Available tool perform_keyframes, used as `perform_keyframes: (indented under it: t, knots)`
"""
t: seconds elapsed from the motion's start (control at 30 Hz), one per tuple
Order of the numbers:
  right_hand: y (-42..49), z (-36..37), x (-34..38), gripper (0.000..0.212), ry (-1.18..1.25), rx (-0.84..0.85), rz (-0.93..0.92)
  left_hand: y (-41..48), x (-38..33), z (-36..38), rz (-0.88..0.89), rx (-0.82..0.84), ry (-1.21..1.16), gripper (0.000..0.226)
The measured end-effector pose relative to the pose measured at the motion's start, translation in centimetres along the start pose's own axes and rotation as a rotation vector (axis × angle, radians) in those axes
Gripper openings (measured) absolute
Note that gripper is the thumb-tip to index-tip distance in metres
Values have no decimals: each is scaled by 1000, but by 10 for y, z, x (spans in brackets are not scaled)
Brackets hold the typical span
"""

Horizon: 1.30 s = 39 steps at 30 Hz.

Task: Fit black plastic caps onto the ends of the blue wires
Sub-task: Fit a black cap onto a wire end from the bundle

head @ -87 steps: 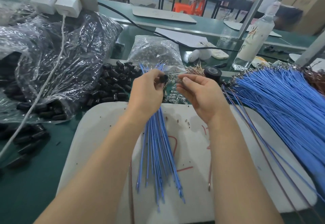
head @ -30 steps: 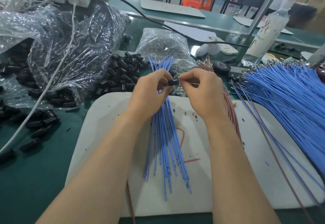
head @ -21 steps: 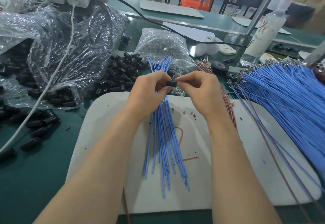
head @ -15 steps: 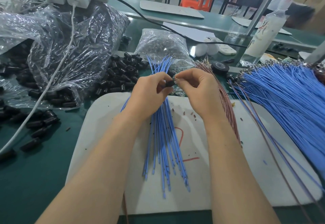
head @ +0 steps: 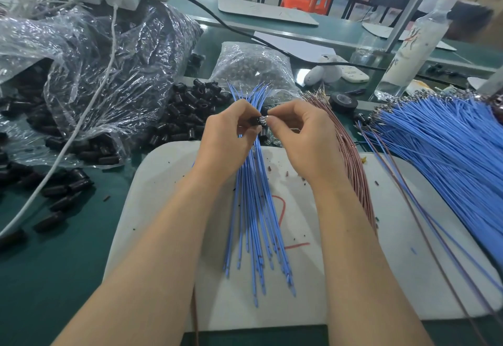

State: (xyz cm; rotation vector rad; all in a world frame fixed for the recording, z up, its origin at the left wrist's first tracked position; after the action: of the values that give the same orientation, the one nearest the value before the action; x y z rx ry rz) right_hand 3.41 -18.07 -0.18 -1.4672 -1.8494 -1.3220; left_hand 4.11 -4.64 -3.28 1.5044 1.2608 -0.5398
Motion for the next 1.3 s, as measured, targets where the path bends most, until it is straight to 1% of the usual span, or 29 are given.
perform_keyframes:
  t: [0.17, 0.27, 0.4, 0.57, 0.7, 0.83, 0.93, 1.03, 1.13, 1.23, 1.3]
  knots:
    - [-1, -1, 2, 4, -107, -41, -43, -1, -3, 2, 28, 18, 59, 14]
    - [-1, -2, 1, 5, -130, -55, -45, -2, -7, 4, 72, 36, 105, 15]
    - [1, -3, -4, 5, -145, -56, -9, -2, -14, 8, 144, 59, 191, 18]
    - [4, -9, -12, 6, -129, -35, 40, -3, -16, 10, 177, 85, 261, 19]
    - [5, -11, -18, 7, -136, 24, 91, -5, -13, 8, 145, 77, 299, 16]
    - [4, -11, -22, 7, -144, 101, 135, -5, -13, 13, 159, 129, 297, 13]
    - [5, -12, -24, 10, -124, 123, 153, -5, -14, 16, 174, 150, 290, 13]
    - [4, -8, -24, 7, -85, 100, 167, -4, -13, 15, 156, 138, 290, 10]
    - [4, -6, -21, 5, -37, 23, 164, -3, -10, 12, 114, 89, 277, 12]
    - [4, -10, -21, 12, 46, -87, 185, -3, -7, 5, 54, 6, 215, 14]
    - [2, -8, -20, 15, 86, -100, 200, -3, -6, 2, 31, -21, 153, 13]
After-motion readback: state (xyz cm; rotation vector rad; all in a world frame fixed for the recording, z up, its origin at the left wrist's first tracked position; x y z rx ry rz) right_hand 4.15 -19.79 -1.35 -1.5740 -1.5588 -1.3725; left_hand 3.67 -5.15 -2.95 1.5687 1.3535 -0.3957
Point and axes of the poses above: each hand's wrist, its own y-axis towards the middle knuckle, its own z-axis out of the palm, x = y × z, the point moved 6 cm from there along y, towards the middle knuckle, and after that the axes turned 2 degrees about -x, right-handed, at the moved point
